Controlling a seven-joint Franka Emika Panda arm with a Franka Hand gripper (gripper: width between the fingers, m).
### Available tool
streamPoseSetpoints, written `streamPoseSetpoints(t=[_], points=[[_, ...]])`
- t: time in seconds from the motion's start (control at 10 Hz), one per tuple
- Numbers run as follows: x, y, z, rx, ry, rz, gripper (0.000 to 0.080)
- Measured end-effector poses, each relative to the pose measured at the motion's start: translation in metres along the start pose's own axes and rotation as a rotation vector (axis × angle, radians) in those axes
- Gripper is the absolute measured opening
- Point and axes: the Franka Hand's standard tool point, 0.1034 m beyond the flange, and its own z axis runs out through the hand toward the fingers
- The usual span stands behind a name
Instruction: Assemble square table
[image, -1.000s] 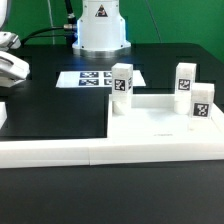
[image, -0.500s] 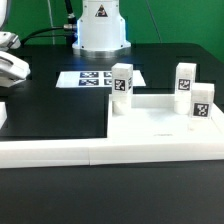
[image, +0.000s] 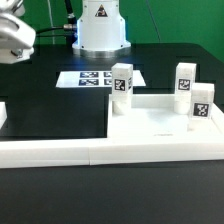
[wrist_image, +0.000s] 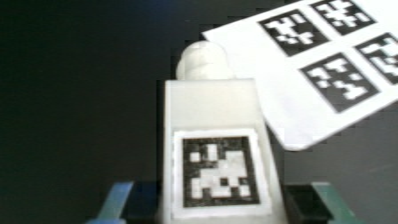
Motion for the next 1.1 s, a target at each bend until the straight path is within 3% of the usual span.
streamPoseSetpoints(t=[0.1,0.2,0.4,0.6,0.7,0.8,0.9,1.1], points=[[0.004,0.012,0.009,0.000,0.032,0.015,0.0290],[0.007,0.014,0.009,-0.008,0.071,0.015,0.0290],[0.012,0.007,0.002,-0.029,0.198,-0.003,0.0290],[0.018,-0.039,-0.026,-0.052,0.333,-0.023,0.0290],[0.022,-0.069,-0.040,-0.058,0.427,-0.016,0.0290],[0.023,-0.109,-0.052,-0.068,0.524,-0.001,0.0290],[0.027,-0.125,-0.059,-0.094,0.605,-0.041,0.0290],[0.032,-0.119,-0.058,-0.105,0.728,-0.043,0.0290]])
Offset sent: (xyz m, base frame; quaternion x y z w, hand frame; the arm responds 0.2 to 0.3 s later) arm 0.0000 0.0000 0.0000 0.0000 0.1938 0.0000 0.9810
